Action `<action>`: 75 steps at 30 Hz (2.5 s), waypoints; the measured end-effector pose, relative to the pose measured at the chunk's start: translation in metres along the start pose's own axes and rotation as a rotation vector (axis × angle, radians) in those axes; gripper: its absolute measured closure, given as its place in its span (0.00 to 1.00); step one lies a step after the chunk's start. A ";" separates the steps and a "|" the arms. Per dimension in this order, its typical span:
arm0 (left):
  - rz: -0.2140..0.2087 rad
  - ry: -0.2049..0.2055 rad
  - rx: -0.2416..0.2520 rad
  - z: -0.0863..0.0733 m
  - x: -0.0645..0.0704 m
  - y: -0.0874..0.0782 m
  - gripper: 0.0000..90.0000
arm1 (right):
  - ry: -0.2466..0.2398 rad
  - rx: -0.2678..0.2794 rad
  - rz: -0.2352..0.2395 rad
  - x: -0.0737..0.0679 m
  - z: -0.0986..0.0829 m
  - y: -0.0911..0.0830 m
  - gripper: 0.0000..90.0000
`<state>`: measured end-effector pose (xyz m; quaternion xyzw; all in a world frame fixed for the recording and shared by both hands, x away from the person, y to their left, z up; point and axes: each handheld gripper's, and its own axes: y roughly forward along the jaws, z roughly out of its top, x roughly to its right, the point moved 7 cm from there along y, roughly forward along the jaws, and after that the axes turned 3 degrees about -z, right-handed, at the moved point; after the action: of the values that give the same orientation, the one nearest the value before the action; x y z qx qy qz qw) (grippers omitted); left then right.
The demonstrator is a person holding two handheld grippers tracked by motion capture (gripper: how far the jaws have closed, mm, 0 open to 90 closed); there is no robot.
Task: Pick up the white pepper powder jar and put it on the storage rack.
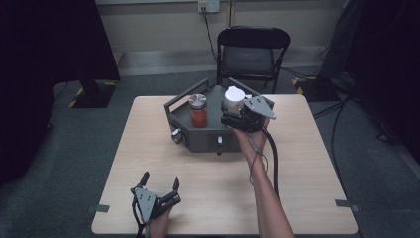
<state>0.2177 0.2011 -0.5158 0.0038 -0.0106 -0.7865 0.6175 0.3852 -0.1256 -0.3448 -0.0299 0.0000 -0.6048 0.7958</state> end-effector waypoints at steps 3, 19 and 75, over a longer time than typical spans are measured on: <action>0.000 0.000 -0.001 0.000 0.000 0.000 0.00 | -0.007 0.013 0.000 0.000 -0.003 -0.004 0.00; 0.000 0.000 0.000 0.000 0.000 0.000 0.00 | -0.007 0.021 0.007 -0.003 -0.023 -0.019 0.00; 0.000 0.000 0.001 0.000 0.000 0.000 0.00 | 0.037 0.088 -0.017 -0.010 -0.085 -0.111 0.00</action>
<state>0.2177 0.2011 -0.5160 0.0041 -0.0113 -0.7864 0.6176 0.2724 -0.1498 -0.4252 0.0164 -0.0119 -0.6114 0.7910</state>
